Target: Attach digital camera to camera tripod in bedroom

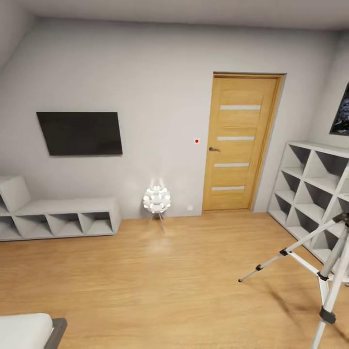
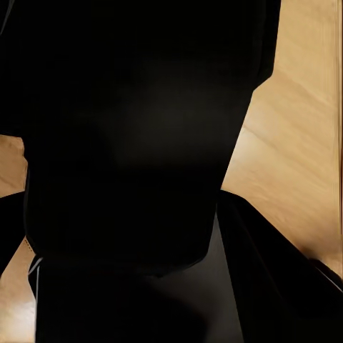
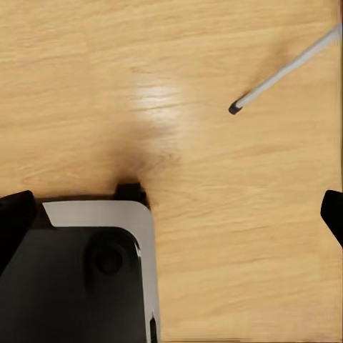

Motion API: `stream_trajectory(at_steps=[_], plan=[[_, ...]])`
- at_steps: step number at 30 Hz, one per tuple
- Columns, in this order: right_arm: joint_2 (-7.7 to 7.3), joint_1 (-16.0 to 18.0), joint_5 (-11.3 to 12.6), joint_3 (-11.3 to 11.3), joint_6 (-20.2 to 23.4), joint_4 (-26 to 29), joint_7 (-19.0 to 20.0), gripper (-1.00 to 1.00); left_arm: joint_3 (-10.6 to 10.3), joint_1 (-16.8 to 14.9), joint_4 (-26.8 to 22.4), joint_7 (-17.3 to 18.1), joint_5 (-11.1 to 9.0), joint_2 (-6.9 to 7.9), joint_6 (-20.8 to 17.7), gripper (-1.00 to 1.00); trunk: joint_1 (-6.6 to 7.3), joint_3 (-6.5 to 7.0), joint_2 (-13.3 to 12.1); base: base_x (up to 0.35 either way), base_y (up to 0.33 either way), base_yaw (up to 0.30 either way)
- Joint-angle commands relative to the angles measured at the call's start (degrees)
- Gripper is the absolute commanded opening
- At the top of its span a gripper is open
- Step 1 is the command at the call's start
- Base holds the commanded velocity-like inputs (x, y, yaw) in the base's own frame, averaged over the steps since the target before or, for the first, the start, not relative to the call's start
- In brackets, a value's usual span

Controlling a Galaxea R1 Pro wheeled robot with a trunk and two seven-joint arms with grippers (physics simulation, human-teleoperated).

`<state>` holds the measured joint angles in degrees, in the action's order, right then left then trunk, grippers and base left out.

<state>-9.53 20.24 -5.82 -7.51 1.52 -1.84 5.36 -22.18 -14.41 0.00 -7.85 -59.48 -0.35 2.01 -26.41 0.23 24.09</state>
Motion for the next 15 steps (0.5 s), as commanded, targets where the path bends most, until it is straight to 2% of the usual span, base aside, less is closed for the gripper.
stream_trajectory(at_steps=[1, 8, 15], plan=[[0.00, 0.1, -0.6, -0.5, 0.0, -0.1, 0.1, 1.00, -0.5, 0.0, 0.0, 0.1, -0.1, -0.05, 0.1, -1.00, -0.03, -0.02, 0.0, 0.197, 0.000, -0.287], [0.04, 0.1, -0.7, -0.5, 0.3, -0.1, 0.1, 1.00, -0.6, 0.0, -0.1, 0.3, 0.2, -0.17, 0.1, -1.00, -0.03, -0.02, 0.0, 0.278, 0.000, -0.287], [-0.04, 0.1, -0.6, -0.5, -0.1, -0.1, 0.1, 1.00, -0.6, 0.0, -0.1, 0.5, 0.3, -0.26, -0.2, -1.00, -0.03, -0.02, 0.0, 0.322, 0.075, -0.287]])
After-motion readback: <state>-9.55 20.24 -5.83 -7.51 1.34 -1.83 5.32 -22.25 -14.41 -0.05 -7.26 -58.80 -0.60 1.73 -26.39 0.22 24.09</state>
